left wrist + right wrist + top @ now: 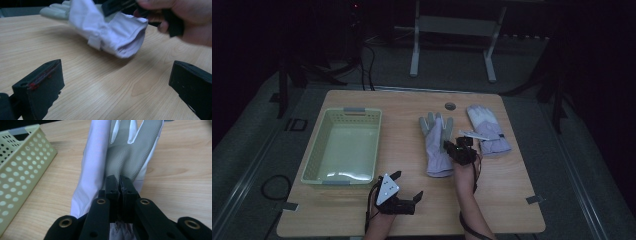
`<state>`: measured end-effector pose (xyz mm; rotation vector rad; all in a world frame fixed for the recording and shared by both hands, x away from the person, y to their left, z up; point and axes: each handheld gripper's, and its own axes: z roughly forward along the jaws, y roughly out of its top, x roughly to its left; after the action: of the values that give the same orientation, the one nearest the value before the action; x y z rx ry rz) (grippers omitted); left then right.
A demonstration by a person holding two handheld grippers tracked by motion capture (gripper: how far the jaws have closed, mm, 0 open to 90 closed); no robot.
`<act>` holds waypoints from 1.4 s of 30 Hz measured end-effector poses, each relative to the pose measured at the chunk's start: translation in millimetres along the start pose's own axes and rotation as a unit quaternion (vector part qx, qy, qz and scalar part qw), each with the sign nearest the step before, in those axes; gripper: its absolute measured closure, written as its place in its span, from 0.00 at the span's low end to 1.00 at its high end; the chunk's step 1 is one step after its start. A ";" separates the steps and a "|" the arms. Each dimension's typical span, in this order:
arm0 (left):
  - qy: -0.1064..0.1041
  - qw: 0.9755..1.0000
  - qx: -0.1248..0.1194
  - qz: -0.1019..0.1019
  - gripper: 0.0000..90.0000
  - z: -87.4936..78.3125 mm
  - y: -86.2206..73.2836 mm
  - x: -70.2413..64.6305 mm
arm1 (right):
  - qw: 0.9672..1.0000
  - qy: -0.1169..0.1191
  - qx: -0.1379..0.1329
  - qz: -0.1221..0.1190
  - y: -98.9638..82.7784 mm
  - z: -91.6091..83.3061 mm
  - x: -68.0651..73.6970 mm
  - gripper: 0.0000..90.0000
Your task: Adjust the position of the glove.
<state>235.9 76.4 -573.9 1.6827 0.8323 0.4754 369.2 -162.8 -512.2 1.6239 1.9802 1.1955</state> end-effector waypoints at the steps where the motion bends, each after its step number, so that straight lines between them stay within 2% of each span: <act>1: 0.000 1.000 0.000 0.001 0.00 -0.1 0.0 -0.1 | 1.000 -0.007 0.003 -0.004 -1.5 3.6 2.3 0.96; 5: -0.001 1.000 0.000 0.002 0.00 -0.2 0.0 -0.2 | 0.999 -0.037 0.024 -0.016 -10.6 20.5 8.4 0.95; 7: -0.002 1.000 -0.001 0.001 0.00 -0.2 -0.1 -0.2 | 0.998 -0.038 0.041 -0.014 -15.9 27.1 8.2 0.95; 8: -0.002 1.000 0.000 0.002 0.00 -0.2 -0.1 -0.3 | 0.998 -0.041 0.041 -0.009 -18.6 29.8 7.4 0.93; 11: -0.004 1.000 0.000 0.002 0.00 -0.1 0.0 -0.2 | 0.998 -0.044 0.041 -0.017 -19.6 31.7 9.0 0.89; 14: -0.005 1.000 0.002 0.000 0.00 0.2 0.2 0.7 | 0.998 -0.037 0.031 -0.029 -15.6 24.9 9.5 0.83; 15: -0.005 1.000 0.002 0.000 0.00 0.3 0.2 0.7 | 0.998 -0.037 0.024 -0.034 -13.2 20.9 9.2 0.77; 16: -0.006 1.000 0.002 0.000 0.00 0.1 0.2 0.7 | 0.999 -0.031 0.019 -0.038 -10.4 16.8 7.7 0.74; 17: -0.006 1.000 0.001 0.000 0.00 0.0 0.1 0.4 | 0.999 -0.012 0.017 -0.050 -3.0 7.7 4.5 0.70; 18: -0.005 1.000 0.000 0.001 0.00 -0.3 -0.1 0.0 | 0.999 -0.012 0.017 -0.050 -3.0 7.7 4.5 0.70; 19: -0.006 1.000 0.001 0.001 0.00 -0.4 -0.1 -0.1 | 0.998 -0.005 0.013 -0.062 0.7 2.7 2.9 0.66; 20: -0.007 1.000 0.002 0.001 0.00 -0.5 -0.1 -0.2 | 0.996 0.014 0.010 -0.085 7.9 -6.6 -1.0 0.64; 21: -0.007 1.000 0.002 0.001 0.00 -0.4 -0.1 -0.3 | 0.996 0.014 0.010 -0.085 7.9 -6.6 -1.0 0.64; 22: -0.007 1.000 0.002 0.001 0.00 -0.5 -0.1 -0.2 | 0.994 0.028 0.010 -0.101 11.4 -10.1 -3.8 0.62; 24: -0.007 1.000 0.001 -0.001 0.00 -0.6 -0.2 0.0 | 0.991 0.026 0.016 -0.130 18.1 -17.4 -11.3 0.61; 25: -0.007 1.000 0.000 -0.001 0.00 -0.7 -0.2 0.0 | 0.989 0.039 0.013 -0.143 21.1 -22.2 -17.1 0.61; 26: -0.008 1.000 0.002 0.000 0.00 -0.3 -0.1 0.0 | 0.987 0.033 0.009 -0.157 26.1 -32.1 -28.0 0.61; 27: -0.007 1.000 0.003 0.002 0.00 0.0 0.0 -0.4 | 0.987 0.033 0.009 -0.157 26.1 -32.1 -28.0 0.61; 29: -0.007 1.000 0.005 0.006 0.00 0.5 0.2 -1.3 | 0.983 0.024 -0.001 -0.181 28.7 -40.6 -38.1 0.59; 31: -0.007 1.000 0.006 0.005 0.00 0.7 0.3 -1.3 | 0.981 0.016 -0.002 -0.192 29.8 -46.2 -48.5 0.58; 34: -0.007 1.000 0.005 0.003 0.00 0.8 0.3 -1.1 | 0.982 0.005 -0.002 -0.191 29.8 -51.2 -64.1 0.60; 35: -0.007 1.000 0.005 0.002 0.00 0.7 0.3 -1.0 | 0.983 0.007 -0.005 -0.184 29.9 -52.9 -69.2 0.62; 36: -0.007 1.000 0.006 0.003 0.00 0.6 0.3 -0.9 | 0.983 0.015 0.000 -0.182 30.5 -53.7 -74.7 0.61; 38: -0.007 1.000 0.006 0.003 0.00 0.7 0.3 -1.0 | 0.984 0.006 0.002 -0.178 31.4 -55.8 -83.9 0.60; 39: -0.008 1.000 0.006 0.003 0.00 0.7 0.4 -0.8 | 0.984 0.007 0.007 -0.178 32.2 -56.4 -88.2 0.55; 41: -0.007 1.000 0.007 0.002 0.00 0.7 0.4 -0.8 | 0.983 -0.015 0.006 -0.181 33.9 -58.7 -95.9 0.56; 42: -0.007 1.000 0.007 0.002 0.00 0.7 0.4 -0.9 | 0.984 -0.014 0.007 -0.177 35.5 -59.8 -100.6 0.54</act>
<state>235.9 75.2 -573.7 1.6986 0.8238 0.4613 381.9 -278.7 -475.2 1.2166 2.1466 1.0176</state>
